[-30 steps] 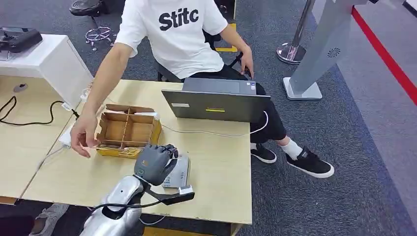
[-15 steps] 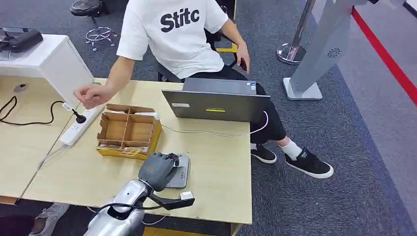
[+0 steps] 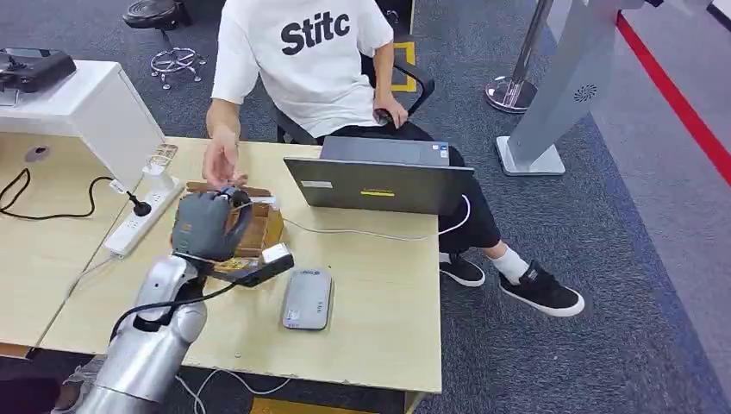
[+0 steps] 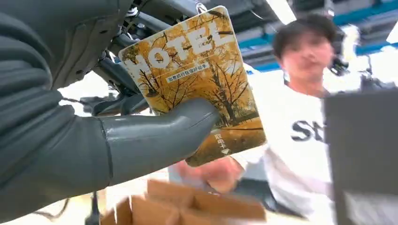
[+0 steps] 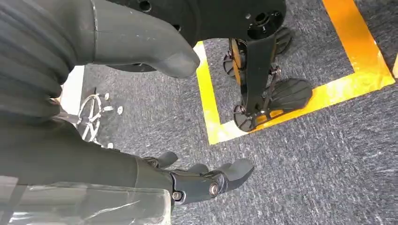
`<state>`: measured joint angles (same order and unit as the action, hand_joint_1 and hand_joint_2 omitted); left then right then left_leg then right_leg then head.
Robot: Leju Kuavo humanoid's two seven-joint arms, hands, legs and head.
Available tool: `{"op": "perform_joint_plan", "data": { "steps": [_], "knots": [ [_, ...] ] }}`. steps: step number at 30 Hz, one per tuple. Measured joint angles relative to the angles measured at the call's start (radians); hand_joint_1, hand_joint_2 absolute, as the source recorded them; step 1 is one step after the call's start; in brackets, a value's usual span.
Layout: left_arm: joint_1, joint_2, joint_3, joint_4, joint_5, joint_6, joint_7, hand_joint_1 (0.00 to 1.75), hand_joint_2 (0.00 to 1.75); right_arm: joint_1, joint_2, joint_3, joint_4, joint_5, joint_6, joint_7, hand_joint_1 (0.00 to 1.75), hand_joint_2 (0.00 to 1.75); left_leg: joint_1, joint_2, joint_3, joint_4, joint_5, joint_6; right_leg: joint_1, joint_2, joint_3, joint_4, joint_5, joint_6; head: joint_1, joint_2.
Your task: Pass the card to the sensor for recognition and then transmit it.
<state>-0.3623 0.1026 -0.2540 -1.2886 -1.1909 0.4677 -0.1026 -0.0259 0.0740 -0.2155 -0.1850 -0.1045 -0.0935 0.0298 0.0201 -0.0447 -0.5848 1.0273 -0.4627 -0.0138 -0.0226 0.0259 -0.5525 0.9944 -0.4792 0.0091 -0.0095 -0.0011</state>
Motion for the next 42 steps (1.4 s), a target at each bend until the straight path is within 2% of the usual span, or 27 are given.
{"op": "perform_joint_plan", "data": {
  "steps": [5, 10, 11, 12, 22, 26, 31, 35, 39, 42],
  "knots": [
    [-0.042, 0.031, 0.075, -0.007, 0.029, -0.010, 0.002, 1.75, 1.75, 0.000, 0.000, 0.000, 0.000, 0.010, 0.005, -0.003, 0.00, 1.75, 0.000, 0.000, 0.000, 0.000, 0.000, 0.000, 0.000, 0.000, 0.000, 0.000, 0.000, 0.000, 0.000, 0.000],
    [-0.060, 0.050, 0.117, -0.006, 0.040, -0.010, 0.002, 1.75, 1.75, -0.002, 0.000, 0.000, 0.000, 0.014, 0.004, -0.001, 0.00, 1.75, 0.000, 0.000, 0.000, 0.000, 0.000, 0.000, 0.000, 0.000, 0.000, 0.000, 0.000, 0.000, 0.000, 0.000],
    [-0.061, 0.054, 0.122, -0.006, 0.040, -0.010, 0.002, 1.52, 1.75, -0.001, 0.000, 0.000, 0.000, 0.014, 0.004, -0.001, 0.00, 1.75, 0.000, 0.000, 0.000, 0.000, 0.000, 0.000, 0.000, 0.001, 0.000, 0.000, 0.000, 0.000, 0.000, 0.000],
    [-0.061, 0.055, 0.127, -0.006, 0.042, -0.009, 0.001, 0.00, 1.75, -0.001, 0.000, 0.000, 0.000, 0.014, 0.003, 0.000, 0.00, 1.75, 0.000, 0.001, 0.000, 0.000, 0.000, 0.000, 0.000, 0.001, 0.000, 0.000, 0.000, 0.000, 0.000, 0.000],
    [-0.034, 0.061, 0.149, -0.010, 0.038, 0.006, -0.018, 0.00, 1.75, -0.002, 0.000, -0.003, 0.000, 0.012, -0.005, 0.011, 0.00, 1.75, 0.000, 0.000, -0.001, 0.000, 0.000, 0.000, 0.000, 0.000, 0.000, 0.000, 0.000, 0.000, 0.000, 0.000],
    [0.047, 0.056, 0.149, -0.053, 0.008, 0.016, -0.049, 0.00, 1.75, -0.001, 0.002, -0.010, 0.000, 0.007, -0.013, 0.016, 0.00, 1.75, 0.000, 0.001, -0.001, 0.000, 0.000, 0.000, 0.000, 0.001, -0.001, 0.000, 0.000, 0.000, 0.000, 0.000],
    [0.199, 0.039, 0.117, -0.152, 0.000, 0.023, -0.101, 0.00, 1.75, 0.000, 0.005, -0.026, 0.000, -0.003, -0.013, 0.011, 0.00, 1.75, 0.000, 0.001, -0.001, 0.000, 0.000, 0.001, 0.000, 0.001, -0.002, -0.001, 0.000, 0.001, 0.000, 0.000],
    [0.257, 0.023, 0.073, -0.203, 0.067, -0.021, -0.140, 0.00, 1.75, 0.000, 0.006, -0.035, 0.000, -0.005, -0.011, 0.010, 0.00, 1.75, 0.000, 0.001, -0.002, 0.000, 0.000, 0.001, 0.000, 0.001, -0.002, -0.001, 0.000, 0.001, 0.000, 0.000],
    [0.273, 0.013, 0.029, -0.217, 0.061, -0.067, -0.148, 0.00, 1.75, 0.000, 0.006, -0.038, 0.000, -0.002, -0.008, 0.009, 0.00, 1.75, 0.000, 0.001, -0.002, 0.000, 0.000, 0.001, 0.000, 0.000, -0.002, -0.001, 0.001, 0.001, 0.000, 0.000],
    [0.273, 0.017, 0.006, -0.217, 0.019, -0.093, -0.127, 0.00, 1.75, 0.001, 0.006, -0.042, 0.000, 0.005, -0.005, 0.008, 0.00, 1.75, 0.000, 0.001, -0.002, 0.000, 0.000, 0.001, 0.000, 0.000, -0.002, -0.001, 0.001, 0.001, 0.000, 0.000]
  ]
}}
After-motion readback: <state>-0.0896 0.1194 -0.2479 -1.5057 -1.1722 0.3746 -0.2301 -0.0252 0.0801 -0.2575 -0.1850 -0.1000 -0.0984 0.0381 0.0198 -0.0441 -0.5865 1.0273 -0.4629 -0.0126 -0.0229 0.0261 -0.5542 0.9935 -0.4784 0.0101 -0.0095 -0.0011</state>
